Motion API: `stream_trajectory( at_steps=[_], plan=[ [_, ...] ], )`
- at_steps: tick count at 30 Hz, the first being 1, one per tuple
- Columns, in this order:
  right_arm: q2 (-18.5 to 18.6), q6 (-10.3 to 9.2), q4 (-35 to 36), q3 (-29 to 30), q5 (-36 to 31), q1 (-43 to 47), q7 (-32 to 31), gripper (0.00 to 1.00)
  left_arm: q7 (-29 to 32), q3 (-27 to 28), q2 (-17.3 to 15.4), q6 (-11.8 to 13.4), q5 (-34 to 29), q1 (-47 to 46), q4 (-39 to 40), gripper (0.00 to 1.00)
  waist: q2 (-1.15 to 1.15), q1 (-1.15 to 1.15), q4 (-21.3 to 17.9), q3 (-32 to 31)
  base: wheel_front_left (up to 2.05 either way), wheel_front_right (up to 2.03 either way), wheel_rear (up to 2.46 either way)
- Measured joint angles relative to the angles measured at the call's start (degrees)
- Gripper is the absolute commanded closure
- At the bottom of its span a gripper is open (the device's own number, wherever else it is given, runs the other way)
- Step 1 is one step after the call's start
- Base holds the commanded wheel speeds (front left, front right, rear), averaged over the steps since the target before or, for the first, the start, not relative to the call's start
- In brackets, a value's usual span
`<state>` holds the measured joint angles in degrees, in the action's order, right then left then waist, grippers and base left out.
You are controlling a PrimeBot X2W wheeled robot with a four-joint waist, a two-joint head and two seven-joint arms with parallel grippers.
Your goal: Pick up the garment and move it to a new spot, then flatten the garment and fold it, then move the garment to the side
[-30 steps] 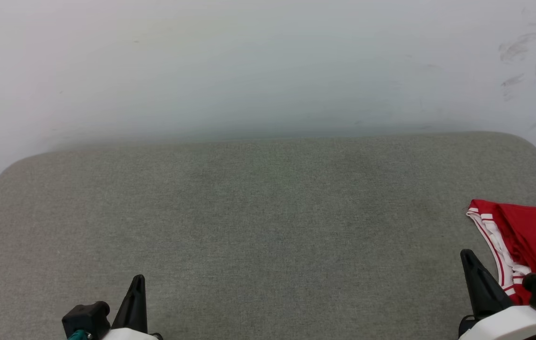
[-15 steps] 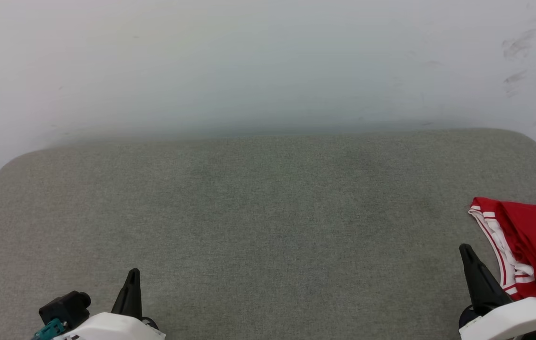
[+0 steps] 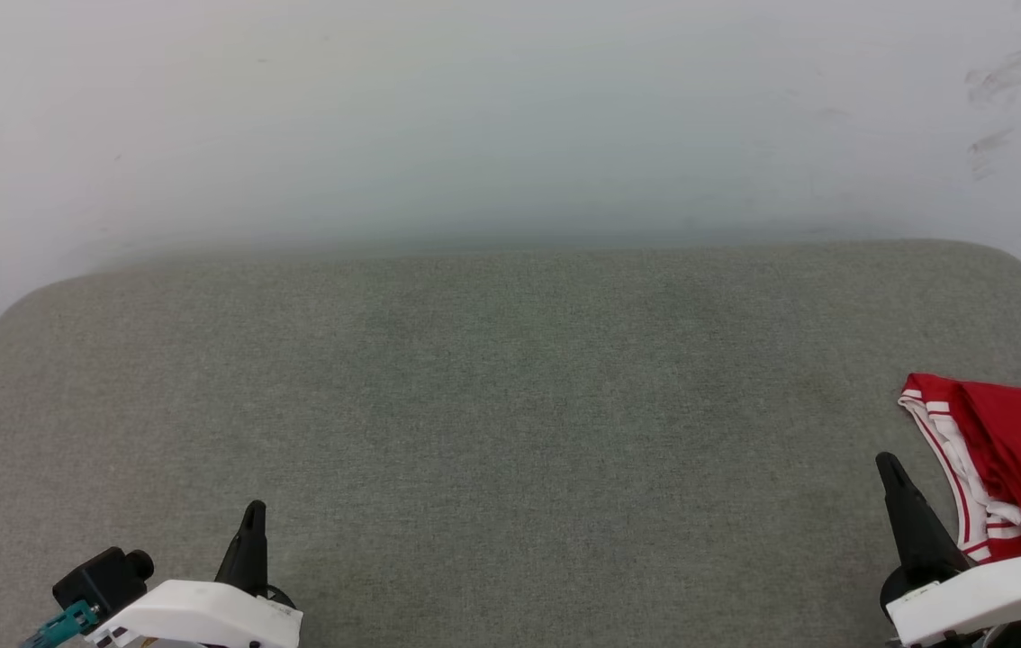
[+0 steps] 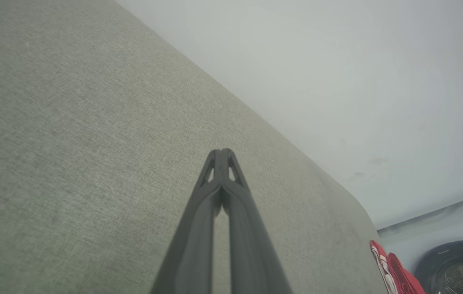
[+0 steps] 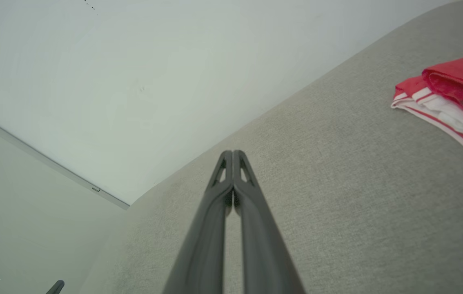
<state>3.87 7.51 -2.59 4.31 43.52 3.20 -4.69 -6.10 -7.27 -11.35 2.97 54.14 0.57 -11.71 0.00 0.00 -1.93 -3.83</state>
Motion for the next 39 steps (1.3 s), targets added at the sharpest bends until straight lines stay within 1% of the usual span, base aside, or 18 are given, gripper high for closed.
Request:
stream_trajectory(
  at_steps=[20,39],
  plan=[
    [-0.2,-0.01,-3.4,0.6,14.4,-2.8,-0.5,1.0,3.8,4.0,2.6,-3.1,11.4,-2.0,-0.7,1.0,0.0,0.0,0.4,0.9,0.0,0.0,0.0],
    [-0.5,-0.01,-6.1,1.2,25.8,-4.7,-1.0,1.0,6.6,7.3,4.6,-5.5,20.3,-3.4,-1.2,1.0,0.0,0.0,0.8,1.7,0.0,0.0,0.0]
  ],
)
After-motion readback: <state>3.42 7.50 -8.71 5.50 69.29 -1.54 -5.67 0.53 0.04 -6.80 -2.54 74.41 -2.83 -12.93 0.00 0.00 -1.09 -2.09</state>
